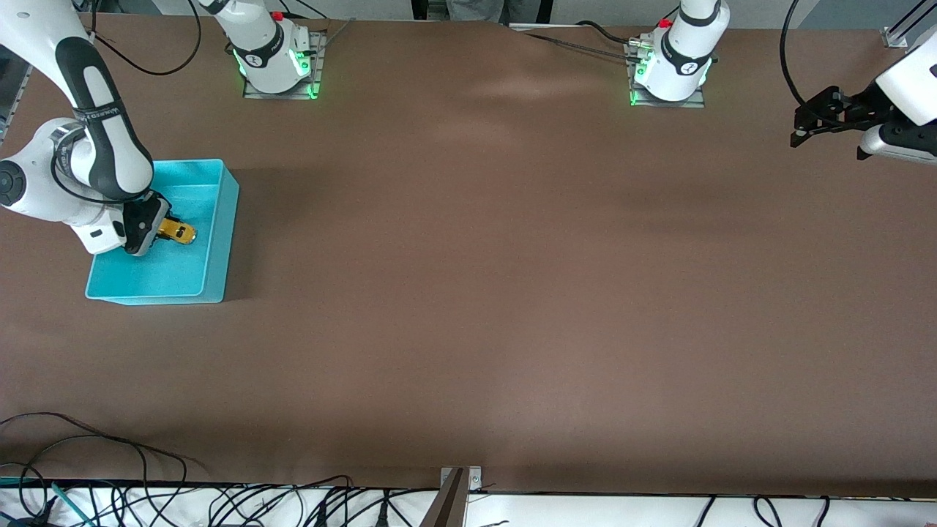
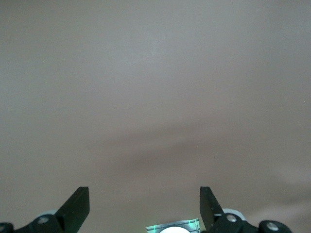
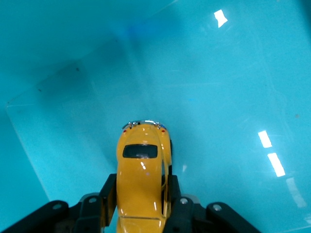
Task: Wind up and store yellow beetle car
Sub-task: 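Lift the car with the right gripper and lower it into the box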
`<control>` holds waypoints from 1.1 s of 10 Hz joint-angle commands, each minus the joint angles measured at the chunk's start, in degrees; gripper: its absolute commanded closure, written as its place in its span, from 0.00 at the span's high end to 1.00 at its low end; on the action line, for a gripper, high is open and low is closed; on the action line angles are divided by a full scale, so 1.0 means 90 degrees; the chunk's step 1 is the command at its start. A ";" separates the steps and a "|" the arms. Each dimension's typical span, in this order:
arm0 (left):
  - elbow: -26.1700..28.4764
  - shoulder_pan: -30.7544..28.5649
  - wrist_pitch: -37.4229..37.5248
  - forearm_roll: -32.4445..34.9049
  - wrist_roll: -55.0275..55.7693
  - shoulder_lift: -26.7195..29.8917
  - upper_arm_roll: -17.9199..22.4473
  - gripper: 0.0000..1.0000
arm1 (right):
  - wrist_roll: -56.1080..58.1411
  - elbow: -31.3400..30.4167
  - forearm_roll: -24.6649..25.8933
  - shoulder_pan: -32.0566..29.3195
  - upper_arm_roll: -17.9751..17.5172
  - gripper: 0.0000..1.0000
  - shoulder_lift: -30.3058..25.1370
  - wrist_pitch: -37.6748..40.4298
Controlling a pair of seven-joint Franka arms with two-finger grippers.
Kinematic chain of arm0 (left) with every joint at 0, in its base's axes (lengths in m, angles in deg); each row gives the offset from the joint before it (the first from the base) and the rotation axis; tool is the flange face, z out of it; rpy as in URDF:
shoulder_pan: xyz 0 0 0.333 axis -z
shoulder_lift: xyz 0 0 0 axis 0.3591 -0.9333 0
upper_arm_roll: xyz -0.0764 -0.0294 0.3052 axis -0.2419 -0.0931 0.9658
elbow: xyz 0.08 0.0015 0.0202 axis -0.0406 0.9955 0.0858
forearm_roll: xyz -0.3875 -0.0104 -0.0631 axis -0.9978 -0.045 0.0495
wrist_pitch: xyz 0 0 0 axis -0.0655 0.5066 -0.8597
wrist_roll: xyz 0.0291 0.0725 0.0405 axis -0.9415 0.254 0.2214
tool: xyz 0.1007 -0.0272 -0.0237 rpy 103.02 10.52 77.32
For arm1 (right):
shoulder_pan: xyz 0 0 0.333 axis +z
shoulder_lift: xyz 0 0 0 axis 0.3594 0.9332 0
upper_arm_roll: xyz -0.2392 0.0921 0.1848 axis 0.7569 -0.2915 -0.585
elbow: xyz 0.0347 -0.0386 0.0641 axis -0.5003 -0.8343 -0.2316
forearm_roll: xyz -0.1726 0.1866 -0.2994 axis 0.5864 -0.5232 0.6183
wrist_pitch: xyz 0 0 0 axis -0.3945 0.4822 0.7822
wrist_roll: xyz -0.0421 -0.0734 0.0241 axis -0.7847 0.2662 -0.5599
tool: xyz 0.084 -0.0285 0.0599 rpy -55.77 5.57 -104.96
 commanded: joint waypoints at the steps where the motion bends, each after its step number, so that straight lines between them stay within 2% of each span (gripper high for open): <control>1: -0.0256 0.0004 0.0152 -0.0113 0.0076 -0.0122 0.0011 1.00 | 0.0193 -0.0044 -0.0229 -0.0073 -0.0043 0.00 0.0088 -0.0249; 3: -0.0256 -0.0025 0.0152 -0.0113 0.0066 -0.0131 0.0011 1.00 | 0.0193 -0.0034 -0.0287 -0.0063 -0.0063 0.04 0.0147 -0.0289; 4: -0.0256 -0.0025 0.0152 -0.0113 0.0066 -0.0131 0.0011 1.00 | 0.0193 -0.0034 -0.0298 -0.0063 -0.0063 0.12 0.0147 -0.0289; 6: -0.0256 0.0004 0.0152 -0.0113 0.0085 -0.0131 0.0011 1.00 | 0.0183 0.0005 -0.0307 -0.0063 -0.0072 0.36 0.0128 -0.0270; 7: -0.0256 0.0014 0.0152 -0.0113 0.0085 -0.0131 0.0011 1.00 | 0.0183 0.0005 -0.0307 -0.0054 -0.0111 0.42 0.0099 -0.0270; 8: -0.0256 0.0004 0.0152 -0.0113 0.0085 -0.0131 0.0011 1.00 | 0.0173 0.0005 -0.0327 -0.0053 -0.0121 0.59 0.0098 -0.0270; 11: -0.0256 -0.0015 0.0152 -0.0113 0.0076 -0.0131 0.0011 1.00 | 0.0164 0.0238 -0.0327 -0.0044 -0.0179 0.74 0.0001 -0.0164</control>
